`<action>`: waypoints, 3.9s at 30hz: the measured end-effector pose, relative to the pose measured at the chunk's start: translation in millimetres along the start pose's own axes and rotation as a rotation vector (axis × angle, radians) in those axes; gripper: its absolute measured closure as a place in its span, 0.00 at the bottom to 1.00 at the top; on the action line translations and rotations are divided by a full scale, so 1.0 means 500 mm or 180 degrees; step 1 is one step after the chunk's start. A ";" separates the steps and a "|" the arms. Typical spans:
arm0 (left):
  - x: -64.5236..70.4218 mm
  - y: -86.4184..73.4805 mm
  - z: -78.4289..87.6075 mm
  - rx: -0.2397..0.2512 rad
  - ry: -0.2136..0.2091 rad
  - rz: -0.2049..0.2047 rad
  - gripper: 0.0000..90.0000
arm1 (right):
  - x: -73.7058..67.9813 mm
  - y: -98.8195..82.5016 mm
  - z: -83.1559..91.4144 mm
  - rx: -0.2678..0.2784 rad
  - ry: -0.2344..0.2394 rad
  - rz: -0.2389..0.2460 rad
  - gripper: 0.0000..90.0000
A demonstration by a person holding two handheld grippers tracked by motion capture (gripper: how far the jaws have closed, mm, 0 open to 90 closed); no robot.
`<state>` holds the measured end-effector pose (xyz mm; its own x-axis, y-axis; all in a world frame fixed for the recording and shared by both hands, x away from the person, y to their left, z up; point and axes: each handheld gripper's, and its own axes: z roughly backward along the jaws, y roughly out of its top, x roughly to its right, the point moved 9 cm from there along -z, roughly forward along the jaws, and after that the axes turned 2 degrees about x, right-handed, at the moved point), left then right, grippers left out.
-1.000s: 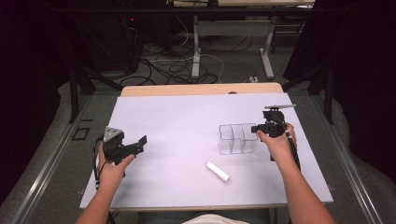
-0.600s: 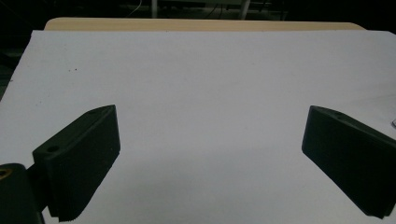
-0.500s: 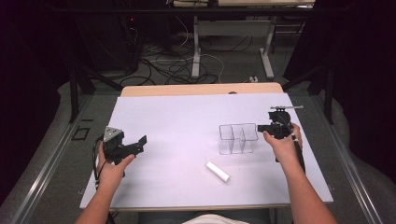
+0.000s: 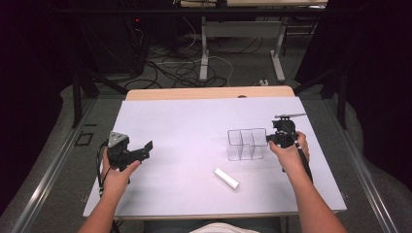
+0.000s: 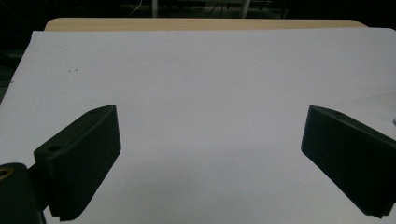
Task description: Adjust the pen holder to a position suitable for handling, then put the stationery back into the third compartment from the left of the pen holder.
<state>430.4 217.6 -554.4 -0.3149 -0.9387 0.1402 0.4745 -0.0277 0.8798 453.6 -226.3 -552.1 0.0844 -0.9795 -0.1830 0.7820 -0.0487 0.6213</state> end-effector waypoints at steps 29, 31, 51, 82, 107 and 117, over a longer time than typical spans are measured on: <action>-0.003 -0.001 0.000 -0.0016 0.0009 -0.0012 0.05 | -0.219 -0.022 -0.047 -0.0112 0.0554 0.0154 1.00; -0.002 -0.001 0.000 -0.0014 0.0008 -0.0015 0.05 | -0.219 -0.022 -0.046 -0.0118 0.0571 0.0166 1.00; -0.004 -0.002 0.001 -0.0014 0.0019 -0.0014 0.06 | -0.202 -0.026 0.003 0.0264 0.1034 0.0816 0.65; -0.002 -0.007 -0.001 -0.0045 -0.0004 0.0005 0.06 | -0.217 -0.170 0.006 -0.0291 0.1179 0.1879 0.41; 0.005 -0.009 0.002 -0.0072 0.0003 -0.0063 0.07 | -0.227 -0.225 -0.009 -0.0973 0.1146 0.2096 0.54; 0.006 -0.012 -0.002 -0.0102 -0.0003 -0.0078 0.07 | -0.226 -0.250 -0.015 -0.1144 0.1156 0.2032 0.59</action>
<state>427.7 214.6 -559.8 -0.3276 -0.9372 0.1194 0.4927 -0.0617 0.8680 350.8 -108.0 -614.7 0.7271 -0.6699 -0.1503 0.6607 0.6232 0.4184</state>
